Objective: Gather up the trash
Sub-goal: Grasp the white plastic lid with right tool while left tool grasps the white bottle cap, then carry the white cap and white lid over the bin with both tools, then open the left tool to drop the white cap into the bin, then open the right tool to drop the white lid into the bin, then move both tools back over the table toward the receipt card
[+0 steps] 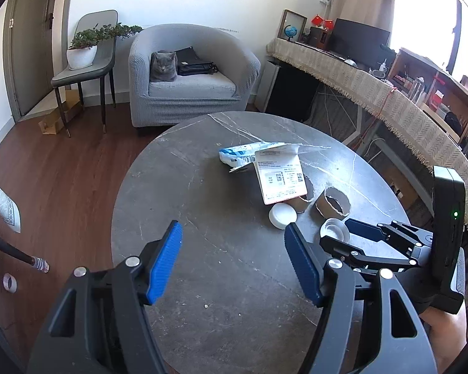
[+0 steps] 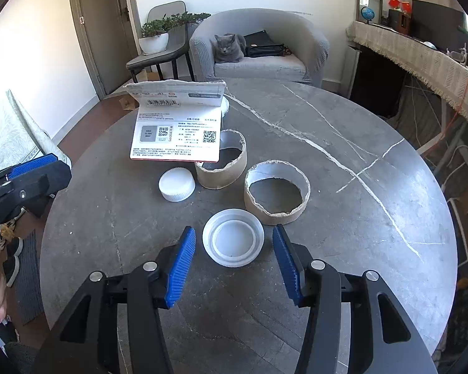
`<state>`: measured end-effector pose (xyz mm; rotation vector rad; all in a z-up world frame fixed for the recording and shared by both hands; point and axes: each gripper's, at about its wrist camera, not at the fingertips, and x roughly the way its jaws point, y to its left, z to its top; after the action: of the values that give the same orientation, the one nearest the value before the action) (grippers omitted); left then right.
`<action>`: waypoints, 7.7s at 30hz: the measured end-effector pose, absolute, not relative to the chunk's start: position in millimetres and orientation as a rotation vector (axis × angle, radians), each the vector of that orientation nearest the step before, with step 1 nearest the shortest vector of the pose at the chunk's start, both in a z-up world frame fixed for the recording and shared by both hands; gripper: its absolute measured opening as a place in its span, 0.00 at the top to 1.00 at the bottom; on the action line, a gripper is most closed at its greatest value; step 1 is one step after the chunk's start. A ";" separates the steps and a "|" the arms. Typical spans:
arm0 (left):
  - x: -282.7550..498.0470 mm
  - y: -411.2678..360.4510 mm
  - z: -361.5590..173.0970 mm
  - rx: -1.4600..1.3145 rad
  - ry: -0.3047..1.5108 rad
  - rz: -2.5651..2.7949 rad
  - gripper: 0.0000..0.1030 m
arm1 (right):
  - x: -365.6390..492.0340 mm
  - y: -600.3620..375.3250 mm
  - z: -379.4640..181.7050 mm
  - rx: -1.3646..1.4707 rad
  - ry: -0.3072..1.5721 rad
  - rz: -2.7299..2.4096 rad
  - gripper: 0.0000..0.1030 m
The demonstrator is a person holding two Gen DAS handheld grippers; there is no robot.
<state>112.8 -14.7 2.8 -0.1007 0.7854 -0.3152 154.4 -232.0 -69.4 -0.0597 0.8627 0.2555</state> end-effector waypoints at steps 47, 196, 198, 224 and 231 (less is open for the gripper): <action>163.1 -111.9 -36.1 0.070 0.921 -0.248 0.68 | 135.5 -318.1 -39.3 0.081 0.768 0.269 0.62; 6.6 224.8 41.6 -0.226 0.702 -0.061 0.75 | 95.9 98.4 -129.0 -0.303 1.028 0.878 0.62; 6.9 219.3 47.7 -0.214 0.687 -0.062 0.74 | 98.4 89.0 -111.8 -0.277 0.990 0.873 0.62; 55.1 90.3 58.8 -0.198 0.663 -0.249 0.49 | 128.4 -128.9 -22.5 -0.088 0.751 0.542 0.62; 81.3 49.7 46.8 -0.195 0.688 -0.310 0.46 | 142.9 -182.1 -24.0 -0.062 0.748 0.451 0.52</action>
<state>81.3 49.7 46.8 -0.1952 0.6880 -0.3099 142.9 -182.1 -24.0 -0.0618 0.7480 0.4509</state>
